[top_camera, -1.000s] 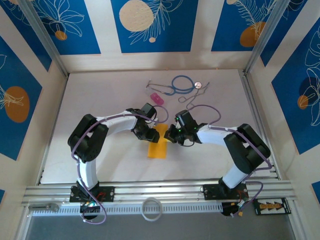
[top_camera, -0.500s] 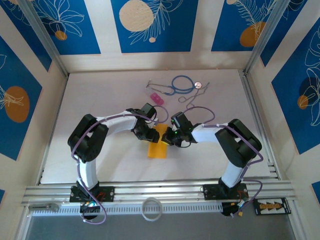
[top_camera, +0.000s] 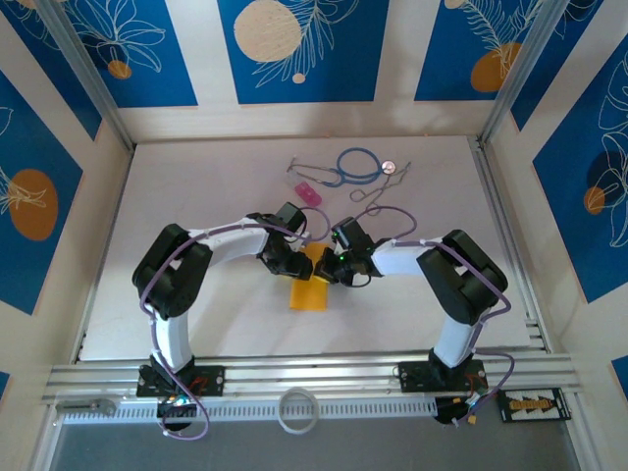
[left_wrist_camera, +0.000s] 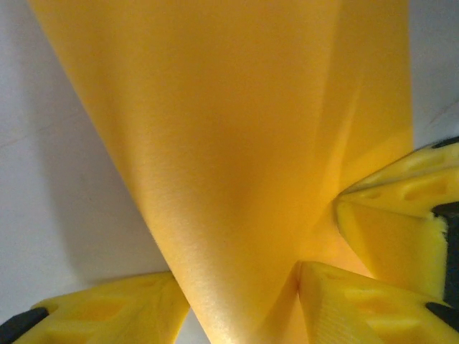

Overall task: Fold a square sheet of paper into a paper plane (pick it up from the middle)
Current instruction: Hold the square sheet of paper at the center of the table.

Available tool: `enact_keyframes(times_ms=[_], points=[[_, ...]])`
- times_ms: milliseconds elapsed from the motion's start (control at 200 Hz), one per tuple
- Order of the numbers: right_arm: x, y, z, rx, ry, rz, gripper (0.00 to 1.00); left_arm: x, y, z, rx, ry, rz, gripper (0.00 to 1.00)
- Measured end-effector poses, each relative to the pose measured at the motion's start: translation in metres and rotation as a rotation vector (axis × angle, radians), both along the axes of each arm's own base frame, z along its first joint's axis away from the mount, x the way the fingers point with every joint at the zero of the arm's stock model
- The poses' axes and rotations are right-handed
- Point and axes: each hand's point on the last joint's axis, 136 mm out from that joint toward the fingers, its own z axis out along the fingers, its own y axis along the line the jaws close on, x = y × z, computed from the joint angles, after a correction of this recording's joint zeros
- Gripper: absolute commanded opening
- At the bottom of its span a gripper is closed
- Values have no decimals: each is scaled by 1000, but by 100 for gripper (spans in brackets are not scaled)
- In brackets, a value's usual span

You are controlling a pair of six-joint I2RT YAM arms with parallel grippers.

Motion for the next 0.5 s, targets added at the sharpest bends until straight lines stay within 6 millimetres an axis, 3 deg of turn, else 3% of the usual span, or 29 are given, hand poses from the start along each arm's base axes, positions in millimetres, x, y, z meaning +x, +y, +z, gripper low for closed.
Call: enact_keyframes(times_ms=[500], points=[[1, -14, -1, 23, -50, 94, 0, -3, -6, 10, -91, -20, 73, 60]])
